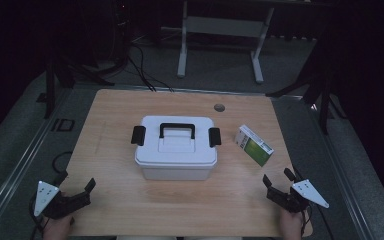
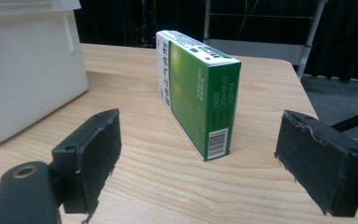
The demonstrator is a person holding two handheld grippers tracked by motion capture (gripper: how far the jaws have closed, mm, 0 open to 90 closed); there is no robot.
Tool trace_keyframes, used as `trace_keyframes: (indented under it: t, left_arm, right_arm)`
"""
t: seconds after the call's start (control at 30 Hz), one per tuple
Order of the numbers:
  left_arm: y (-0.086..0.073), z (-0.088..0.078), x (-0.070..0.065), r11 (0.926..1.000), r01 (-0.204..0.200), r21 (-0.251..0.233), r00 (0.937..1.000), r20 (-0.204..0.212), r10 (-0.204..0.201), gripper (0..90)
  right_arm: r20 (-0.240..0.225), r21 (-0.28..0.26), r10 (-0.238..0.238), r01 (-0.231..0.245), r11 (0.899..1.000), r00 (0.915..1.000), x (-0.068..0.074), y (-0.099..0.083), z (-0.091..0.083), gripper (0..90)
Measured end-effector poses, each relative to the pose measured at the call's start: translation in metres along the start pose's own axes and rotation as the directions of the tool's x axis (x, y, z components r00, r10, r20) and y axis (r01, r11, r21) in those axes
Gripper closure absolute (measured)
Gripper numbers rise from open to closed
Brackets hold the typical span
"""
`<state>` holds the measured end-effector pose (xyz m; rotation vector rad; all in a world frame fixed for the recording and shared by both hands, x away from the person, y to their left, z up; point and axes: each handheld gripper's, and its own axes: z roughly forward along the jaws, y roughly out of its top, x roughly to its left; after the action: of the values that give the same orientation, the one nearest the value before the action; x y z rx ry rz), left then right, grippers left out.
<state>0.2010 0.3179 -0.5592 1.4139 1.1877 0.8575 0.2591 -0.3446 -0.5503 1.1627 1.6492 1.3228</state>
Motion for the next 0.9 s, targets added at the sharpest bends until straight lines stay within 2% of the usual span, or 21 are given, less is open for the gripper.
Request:
trace_keyframes:
  t: [0.07,0.13,0.17,0.23,0.27,0.3,0.33,0.37,0.47,0.5,0.53,0.6,0.7,0.77,0.8,0.83,0.9]
  left_arm:
    - [0.0,0.0,0.001,0.9998,-0.021,0.007,0.9997,0.016,0.021,0.0]
    - [0.001,-0.001,0.0,0.9999,-0.011,0.01,0.9996,0.026,0.011,0.0]
    - [0.002,-0.001,0.0,0.9999,0.007,0.009,0.9993,0.037,-0.007,0.0]
    - [0.005,-0.001,0.0,0.9978,0.055,0.038,0.9968,0.055,-0.057,0.0]
    - [0.005,-0.001,0.0,0.9978,0.055,0.038,0.9968,0.055,-0.057,0.0]
    - [0.006,0.001,-0.001,0.9953,0.072,0.065,0.995,0.064,-0.076,0.0]
    - [0.007,0.001,-0.003,0.9937,0.07,0.088,0.9946,0.071,-0.076,0.0]
    - [0.008,0.003,-0.004,0.9927,0.075,0.095,0.9917,0.097,-0.084,0.0]
    - [0.01,0.006,-0.008,0.9907,0.069,0.117,0.9903,0.112,-0.082,1.9]
    - [0.011,0.007,-0.009,0.9919,0.056,0.114,0.9919,0.107,-0.068,3.8]
    - [0.012,0.009,-0.01,0.9914,0.052,0.12,0.9899,0.125,-0.067,4.0]
    - [0.013,0.012,-0.012,0.9914,0.045,0.123,0.9891,0.134,-0.061,5.2]
    - [0.014,0.016,-0.014,0.9911,0.045,0.125,0.9848,0.161,-0.065,7.5]
    - [0.016,0.018,-0.015,0.992,0.032,0.122,0.984,0.17,-0.052,12.5]
    - [0.017,0.02,-0.017,0.9925,0.026,0.119,0.9811,0.188,-0.048,13.3]
    - [0.019,0.022,-0.018,0.9928,0.015,0.119,0.9819,0.186,-0.037,14.9]
    - [0.021,0.026,-0.019,0.9925,0.013,0.122,0.9786,0.202,-0.037,16.3]
  right_arm:
    - [-0.012,-0.004,0.014,-0.014,1.0,0.9998,-0.001,0.001,-0.001,13.2]
    - [-0.027,0.004,0.03,-0.03,1.0,0.9992,0.001,0.002,-0.003,13.2]
    - [-0.039,0.018,0.036,-0.036,0.999,0.9986,0.003,0.004,-0.004,13.1]
    - [-0.054,0.02,0.042,-0.041,0.999,0.9976,0.009,0.008,-0.005,11.6]
    - [-0.054,0.02,0.042,-0.041,0.999,0.9976,0.009,0.008,-0.005,11.6]
    - [-0.056,0.027,0.044,-0.043,0.999,0.9974,0.013,0.01,-0.005,11.4]
    - [-0.093,0.019,0.04,-0.039,0.999,0.9948,0.016,0.012,-0.006,11.4]
    - [-0.136,0.008,0.036,-0.035,0.999,0.9901,0.019,0.013,-0.006,11.4]
    - [-0.183,0.015,0.035,-0.033,0.999,0.9824,0.027,0.017,-0.003,11.5]
    - [-0.185,0.019,0.02,-0.017,1.0,0.9826,0.03,0.019,-0.001,11.7]
    - [-0.196,0.02,0.009,-0.005,1.0,0.9805,0.033,0.02,0.001,12.9]
    - [-0.211,0.025,-0.011,0.017,1.0,0.9775,0.038,0.025,0.004,13.4]
    - [-0.227,0.03,-0.032,0.04,0.999,0.9733,0.041,0.03,0.009,17.8]
    - [-0.245,0.041,-0.027,0.038,0.998,0.9693,0.043,0.032,0.014,21.9]
    - [-0.247,0.044,-0.024,0.036,0.998,0.9688,0.043,0.032,0.015,22.6]
    - [-0.249,0.051,-0.028,0.042,0.998,0.968,0.045,0.033,0.018,25.7]
    - [-0.253,0.063,-0.038,0.056,0.996,0.9667,0.047,0.034,0.022,29.8]
